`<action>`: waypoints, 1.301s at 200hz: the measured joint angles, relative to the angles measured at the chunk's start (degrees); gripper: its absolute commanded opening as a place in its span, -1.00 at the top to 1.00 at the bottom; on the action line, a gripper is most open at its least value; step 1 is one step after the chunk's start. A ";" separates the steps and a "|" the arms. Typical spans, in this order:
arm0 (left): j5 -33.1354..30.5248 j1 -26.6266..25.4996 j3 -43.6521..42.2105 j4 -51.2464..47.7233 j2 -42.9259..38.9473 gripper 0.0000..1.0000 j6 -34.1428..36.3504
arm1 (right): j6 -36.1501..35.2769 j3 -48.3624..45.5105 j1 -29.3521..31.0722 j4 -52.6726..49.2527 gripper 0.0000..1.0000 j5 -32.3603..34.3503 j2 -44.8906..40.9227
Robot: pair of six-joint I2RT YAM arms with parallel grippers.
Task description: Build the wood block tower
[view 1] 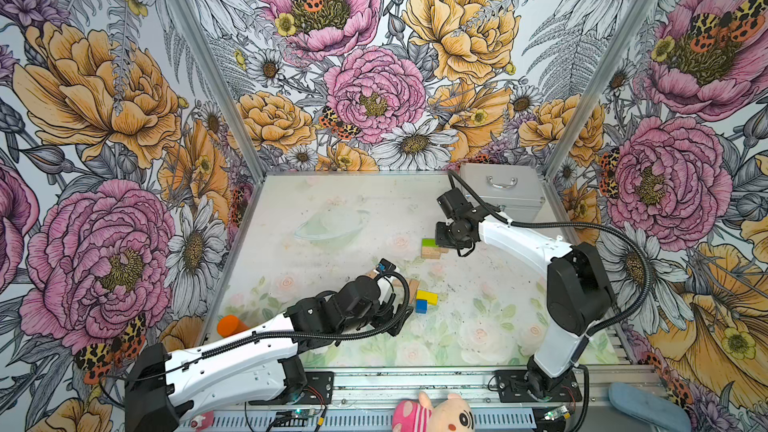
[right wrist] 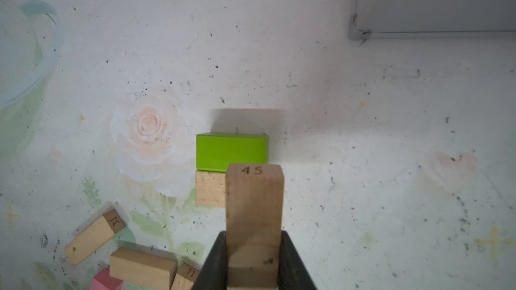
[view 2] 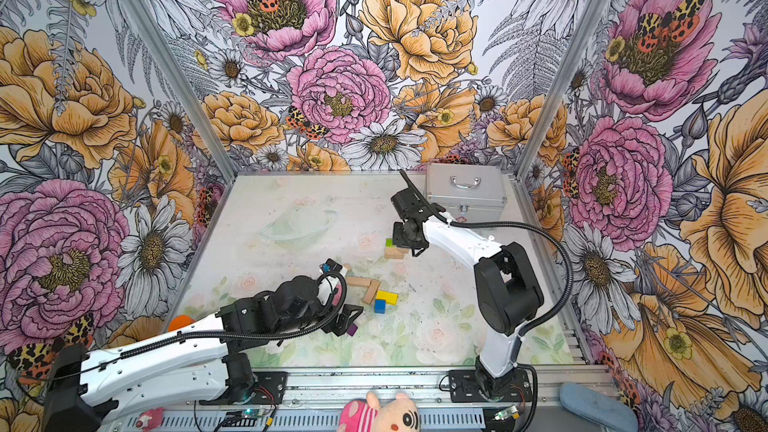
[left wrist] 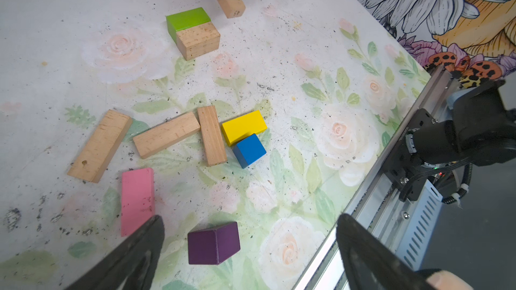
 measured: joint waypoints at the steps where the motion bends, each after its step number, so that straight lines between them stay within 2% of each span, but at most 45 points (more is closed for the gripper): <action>1: 0.00 0.00 0.00 0.00 0.00 -0.95 0.00 | 0.00 0.13 0.02 -0.04 0.51 0.00 0.20; 64: 0.00 0.81 -0.02 0.22 -0.87 -0.95 0.26 | -1.09 6.67 2.03 -2.62 0.51 -0.76 8.17; 260: 0.00 1.33 -0.13 0.44 -0.87 -0.95 0.26 | -1.46 11.08 2.75 -4.85 0.48 -0.59 12.20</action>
